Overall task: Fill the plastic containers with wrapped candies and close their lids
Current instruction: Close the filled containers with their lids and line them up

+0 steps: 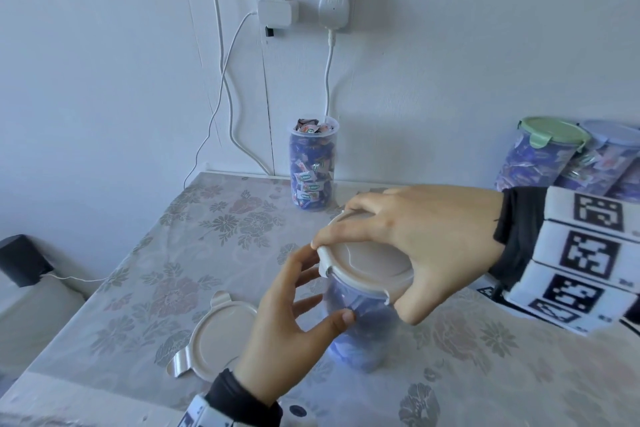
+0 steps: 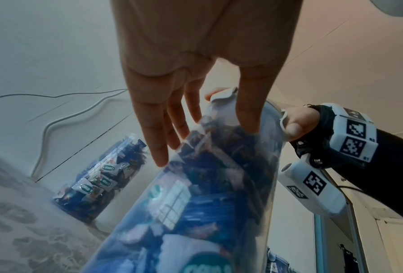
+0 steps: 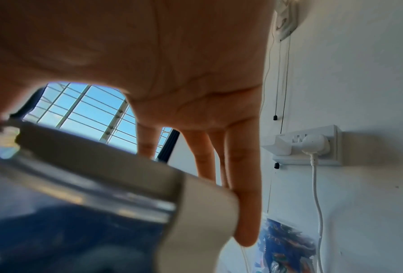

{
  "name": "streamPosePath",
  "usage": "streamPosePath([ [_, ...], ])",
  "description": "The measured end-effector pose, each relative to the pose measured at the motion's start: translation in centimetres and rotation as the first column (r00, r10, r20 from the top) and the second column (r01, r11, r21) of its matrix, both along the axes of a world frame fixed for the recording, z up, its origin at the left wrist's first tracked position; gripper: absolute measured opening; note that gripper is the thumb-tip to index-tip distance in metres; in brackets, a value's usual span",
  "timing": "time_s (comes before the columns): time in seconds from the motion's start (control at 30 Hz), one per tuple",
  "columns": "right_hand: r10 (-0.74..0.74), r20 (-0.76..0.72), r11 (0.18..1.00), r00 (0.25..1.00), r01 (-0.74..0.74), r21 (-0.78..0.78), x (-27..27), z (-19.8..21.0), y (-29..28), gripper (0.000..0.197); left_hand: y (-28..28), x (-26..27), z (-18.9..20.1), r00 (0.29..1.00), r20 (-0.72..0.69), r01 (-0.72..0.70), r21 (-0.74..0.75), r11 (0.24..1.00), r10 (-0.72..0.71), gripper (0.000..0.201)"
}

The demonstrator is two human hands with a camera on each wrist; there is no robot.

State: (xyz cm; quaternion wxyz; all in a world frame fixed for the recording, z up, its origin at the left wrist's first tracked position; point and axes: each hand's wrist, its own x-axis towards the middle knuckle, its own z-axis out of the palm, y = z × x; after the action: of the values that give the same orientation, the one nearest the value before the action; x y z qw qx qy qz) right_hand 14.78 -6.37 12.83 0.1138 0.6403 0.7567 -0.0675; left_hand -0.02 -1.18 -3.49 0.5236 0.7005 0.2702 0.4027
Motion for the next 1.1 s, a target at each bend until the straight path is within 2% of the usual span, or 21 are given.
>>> streamPosePath([
  [0.1,-0.001,0.029,0.997,1.0,-0.001,0.073,0.3,-0.6,0.0,0.083,-0.2,0.0,0.1,0.999,-0.022,0.045,0.013,0.999,-0.045,0.088],
  [0.2,-0.075,0.05,0.985,0.996,0.066,0.162,0.1,-1.5,-0.3,0.088,-0.5,0.5,0.4,0.998,0.002,0.066,0.033,0.997,-0.066,0.099],
  [0.27,-0.099,-0.01,0.98,0.995,0.1,0.172,0.7,-2.2,-0.3,0.087,-0.5,0.7,0.6,0.997,0.029,0.074,0.041,0.996,-0.075,0.105],
  [0.33,-0.122,-0.203,0.981,0.972,0.149,0.124,2.0,-2.7,0.0,0.085,-0.3,0.7,0.8,0.995,0.03,0.092,0.06,0.994,-0.094,0.105],
  [0.4,-0.1,-0.421,0.981,0.902,0.158,0.107,3.8,-3.4,0.0,0.079,0.0,0.4,1.0,0.993,0.01,0.115,0.083,0.99,-0.116,0.101],
  [0.47,-0.05,-0.555,0.983,0.831,0.138,0.118,4.8,-4.5,-0.6,0.073,0.4,0.0,1.3,0.989,-0.009,0.146,0.076,0.986,-0.146,0.096],
  [0.53,-0.015,-0.663,0.985,0.749,0.125,0.119,5.3,-6.0,-1.5,0.076,0.9,-0.4,1.6,0.983,-0.026,0.182,0.054,0.982,-0.181,0.092],
  [0.7,-0.034,-0.923,0.971,0.382,0.23,0.059,6.0,-9.5,-2.7,0.087,1.2,-0.3,1.8,0.984,-0.022,0.175,0.019,0.984,-0.174,0.086],
  [0.77,-0.027,-0.959,0.961,0.283,0.272,0.053,6.4,-10.4,-3.0,0.089,1.1,0.1,1.8,0.989,-0.015,0.149,0.018,0.989,-0.149,0.085],
  [0.97,0.026,-0.987,0.927,0.156,0.366,0.082,8.9,-11.9,-3.7,0.089,0.7,3.9,2.1,0.989,0.002,0.148,0.013,0.989,-0.148,0.081],
  [1.1,0.078,-0.993,0.865,0.085,0.49,0.11,11.4,-12.4,-4.6,0.085,0.6,8.2,2.3,0.99,0.025,0.139,-0.001,0.99,-0.139,0.079],
])
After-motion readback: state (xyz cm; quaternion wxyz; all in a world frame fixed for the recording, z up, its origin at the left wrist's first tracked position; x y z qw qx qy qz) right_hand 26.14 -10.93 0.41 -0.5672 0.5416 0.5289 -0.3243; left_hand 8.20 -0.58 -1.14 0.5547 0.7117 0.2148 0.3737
